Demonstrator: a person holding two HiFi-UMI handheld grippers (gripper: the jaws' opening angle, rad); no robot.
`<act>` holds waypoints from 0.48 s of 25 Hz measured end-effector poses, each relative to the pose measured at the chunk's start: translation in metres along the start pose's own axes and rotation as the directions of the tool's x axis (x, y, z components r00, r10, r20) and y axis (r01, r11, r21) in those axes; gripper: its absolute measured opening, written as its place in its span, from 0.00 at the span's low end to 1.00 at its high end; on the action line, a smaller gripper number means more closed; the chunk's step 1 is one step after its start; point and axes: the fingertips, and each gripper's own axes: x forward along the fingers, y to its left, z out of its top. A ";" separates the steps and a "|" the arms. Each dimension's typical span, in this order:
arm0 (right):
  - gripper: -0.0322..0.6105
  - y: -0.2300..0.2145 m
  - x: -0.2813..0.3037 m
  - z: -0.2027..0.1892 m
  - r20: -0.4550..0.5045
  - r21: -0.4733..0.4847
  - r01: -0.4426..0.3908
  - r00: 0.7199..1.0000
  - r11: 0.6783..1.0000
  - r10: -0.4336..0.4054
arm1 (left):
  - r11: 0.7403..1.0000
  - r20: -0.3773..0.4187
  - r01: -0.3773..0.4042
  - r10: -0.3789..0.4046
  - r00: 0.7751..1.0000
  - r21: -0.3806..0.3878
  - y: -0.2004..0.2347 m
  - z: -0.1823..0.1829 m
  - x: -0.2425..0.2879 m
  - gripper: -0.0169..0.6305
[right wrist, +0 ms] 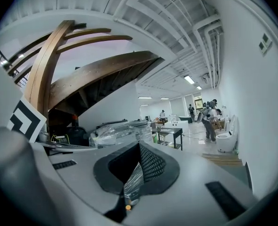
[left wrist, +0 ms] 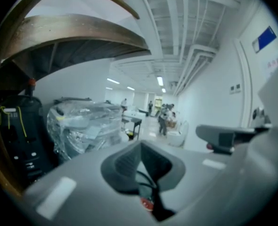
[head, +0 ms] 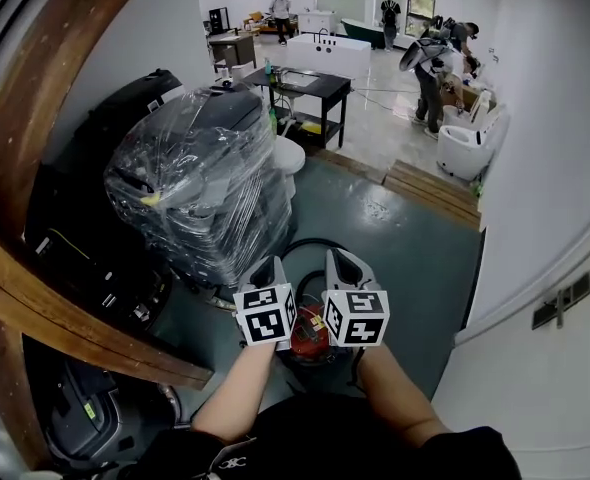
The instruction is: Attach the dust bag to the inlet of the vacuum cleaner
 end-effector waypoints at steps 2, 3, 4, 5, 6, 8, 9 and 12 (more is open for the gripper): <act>0.05 0.002 -0.001 -0.001 0.000 -0.009 0.003 1.000 1.000 -0.003 | 1.000 -0.007 0.013 -0.013 1.000 0.000 -0.003 -0.002 -0.001 0.02; 0.05 0.001 -0.001 -0.002 0.000 -0.009 0.008 1.000 1.000 -0.008 | 1.000 -0.011 0.020 -0.020 1.000 0.002 -0.004 -0.004 -0.001 0.03; 0.05 0.001 -0.002 -0.003 -0.001 -0.006 0.013 1.000 1.000 -0.013 | 1.000 -0.015 0.026 -0.026 1.000 0.004 -0.006 -0.005 -0.002 0.02; 0.05 0.001 -0.002 -0.004 -0.002 -0.003 0.018 1.000 1.000 -0.018 | 1.000 -0.018 0.030 -0.030 0.999 0.005 -0.006 -0.007 -0.002 0.02; 0.05 0.002 -0.002 -0.005 -0.003 0.000 0.022 1.000 1.000 -0.022 | 0.999 -0.022 0.035 -0.035 0.999 0.006 -0.005 -0.008 -0.003 0.03; 0.05 0.006 -0.002 -0.008 -0.008 0.006 0.025 1.000 1.000 -0.025 | 0.999 -0.028 0.042 -0.041 0.999 0.008 -0.003 -0.010 -0.003 0.02; 0.05 0.008 -0.001 -0.010 -0.011 0.010 0.024 1.000 1.000 -0.024 | 0.999 -0.030 0.045 -0.045 0.999 0.009 -0.001 -0.011 -0.004 0.02; 0.05 0.016 -0.001 -0.012 -0.013 0.003 0.018 1.000 1.000 -0.018 | 0.998 -0.028 0.055 -0.055 0.998 0.002 0.001 -0.012 -0.005 0.02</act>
